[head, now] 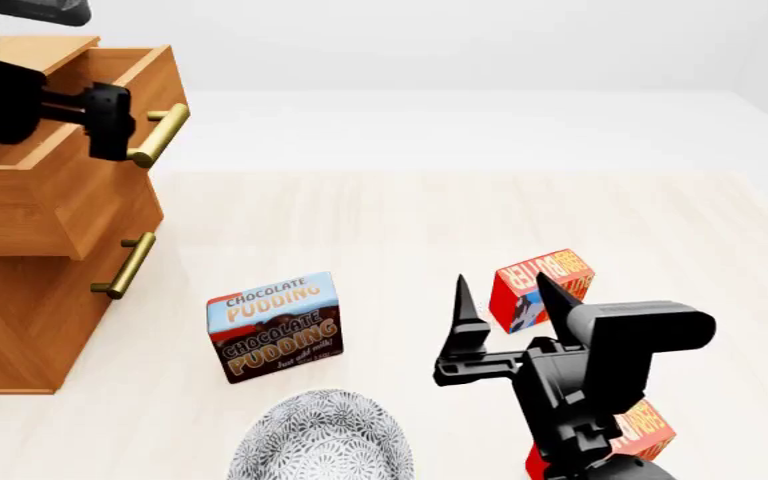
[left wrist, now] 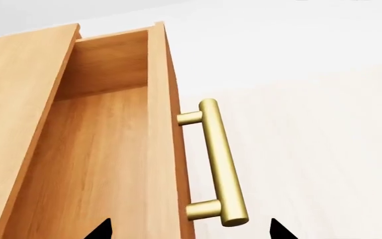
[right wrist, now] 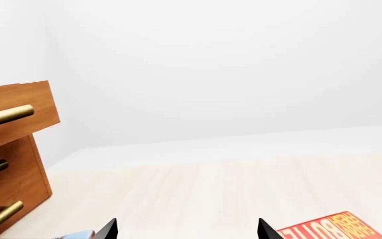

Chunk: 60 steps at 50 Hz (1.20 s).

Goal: Put the butter at the front in the top drawer of the cabinet and close it.

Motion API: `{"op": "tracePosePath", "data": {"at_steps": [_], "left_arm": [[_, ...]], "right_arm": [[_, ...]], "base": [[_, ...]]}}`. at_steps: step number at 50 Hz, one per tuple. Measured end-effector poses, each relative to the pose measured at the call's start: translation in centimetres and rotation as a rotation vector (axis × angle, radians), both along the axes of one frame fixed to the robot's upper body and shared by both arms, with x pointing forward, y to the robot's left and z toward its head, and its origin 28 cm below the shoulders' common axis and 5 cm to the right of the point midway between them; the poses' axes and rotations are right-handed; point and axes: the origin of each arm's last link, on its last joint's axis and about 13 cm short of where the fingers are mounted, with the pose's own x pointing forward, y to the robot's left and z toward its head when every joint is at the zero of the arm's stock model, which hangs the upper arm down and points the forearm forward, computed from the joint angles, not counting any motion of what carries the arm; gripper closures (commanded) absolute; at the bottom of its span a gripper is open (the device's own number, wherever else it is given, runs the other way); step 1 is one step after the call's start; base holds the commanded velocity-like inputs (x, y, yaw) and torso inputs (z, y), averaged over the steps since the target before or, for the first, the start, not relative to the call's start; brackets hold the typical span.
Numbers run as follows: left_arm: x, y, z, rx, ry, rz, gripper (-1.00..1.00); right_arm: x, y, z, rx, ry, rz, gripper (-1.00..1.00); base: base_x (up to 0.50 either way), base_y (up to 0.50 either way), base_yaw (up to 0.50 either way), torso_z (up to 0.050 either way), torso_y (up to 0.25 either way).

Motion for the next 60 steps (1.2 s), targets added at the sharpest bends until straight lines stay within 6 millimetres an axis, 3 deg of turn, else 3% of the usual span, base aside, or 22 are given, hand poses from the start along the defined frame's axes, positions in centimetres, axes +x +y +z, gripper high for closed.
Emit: {"op": "tracePosePath", "data": {"at_steps": [23,60], "left_arm": [[0.6,-0.1,-1.4,-0.029,0.008,-0.041,-1.00],[1.2,-1.5,-1.7,-0.005,-0.006,-0.141,-1.00]], "right_arm": [[0.0,0.3,0.3,-0.004,-0.010,-0.003,-1.00],[0.2,0.1,0.2,-0.006,0.001,-0.013,-1.00]], "base": [[0.00,0.00,0.00,0.000,0.000],[0.00,0.00,0.00,0.000,0.000]]}}
